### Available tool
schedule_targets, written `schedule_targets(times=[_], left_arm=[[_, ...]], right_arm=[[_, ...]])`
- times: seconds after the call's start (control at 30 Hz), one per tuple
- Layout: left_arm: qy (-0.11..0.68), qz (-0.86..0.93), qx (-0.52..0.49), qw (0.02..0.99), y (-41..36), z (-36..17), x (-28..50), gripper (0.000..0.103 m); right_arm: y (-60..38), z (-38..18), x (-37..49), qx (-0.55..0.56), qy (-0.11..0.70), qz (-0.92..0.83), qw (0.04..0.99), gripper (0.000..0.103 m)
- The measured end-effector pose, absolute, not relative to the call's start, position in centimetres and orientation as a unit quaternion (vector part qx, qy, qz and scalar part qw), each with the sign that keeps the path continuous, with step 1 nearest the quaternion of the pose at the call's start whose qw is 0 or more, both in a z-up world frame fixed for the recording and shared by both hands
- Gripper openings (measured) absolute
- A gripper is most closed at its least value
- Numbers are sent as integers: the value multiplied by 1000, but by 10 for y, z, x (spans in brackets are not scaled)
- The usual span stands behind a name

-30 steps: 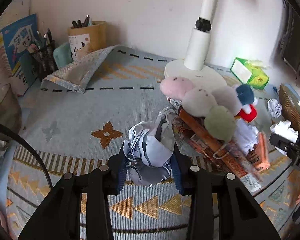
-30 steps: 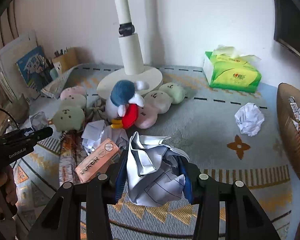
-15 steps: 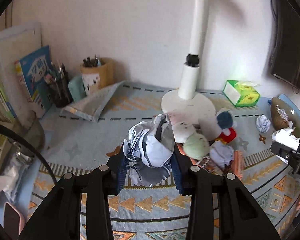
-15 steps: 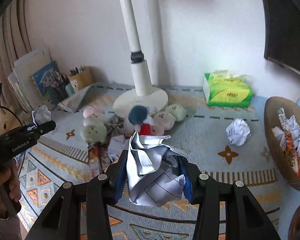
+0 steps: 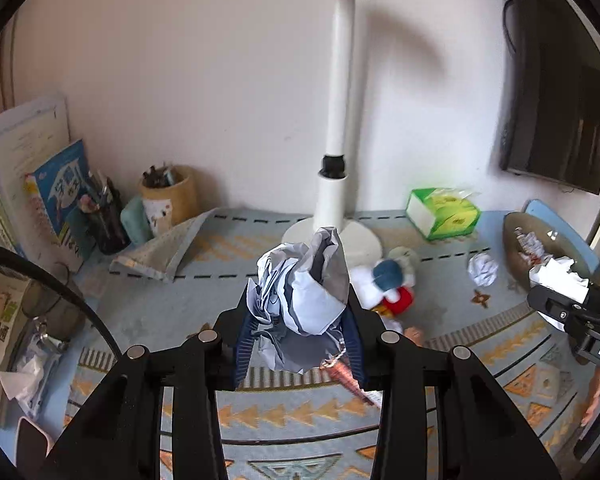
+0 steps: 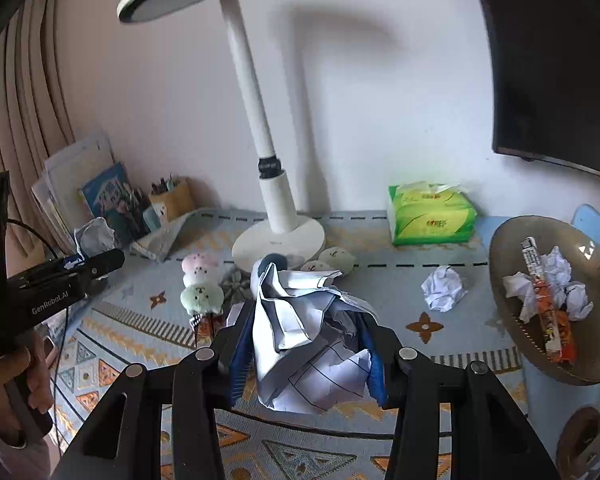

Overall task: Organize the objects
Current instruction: 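Carry the crumpled paper in both grippers to the brown glass bowl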

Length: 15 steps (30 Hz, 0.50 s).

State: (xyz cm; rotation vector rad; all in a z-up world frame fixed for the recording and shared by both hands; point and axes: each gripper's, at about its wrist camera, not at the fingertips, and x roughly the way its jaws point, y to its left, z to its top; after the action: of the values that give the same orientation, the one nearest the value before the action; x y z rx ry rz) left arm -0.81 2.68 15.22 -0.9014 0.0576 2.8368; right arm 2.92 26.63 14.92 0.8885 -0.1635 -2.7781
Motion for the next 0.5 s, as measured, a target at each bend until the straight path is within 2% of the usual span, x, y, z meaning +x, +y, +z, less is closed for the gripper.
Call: schedule_targets(times=[0.5], left_arm=[[57, 958, -263, 98, 84, 181, 0, 37]], right_arm=[[323, 159, 46, 270, -105, -952, 98, 46]])
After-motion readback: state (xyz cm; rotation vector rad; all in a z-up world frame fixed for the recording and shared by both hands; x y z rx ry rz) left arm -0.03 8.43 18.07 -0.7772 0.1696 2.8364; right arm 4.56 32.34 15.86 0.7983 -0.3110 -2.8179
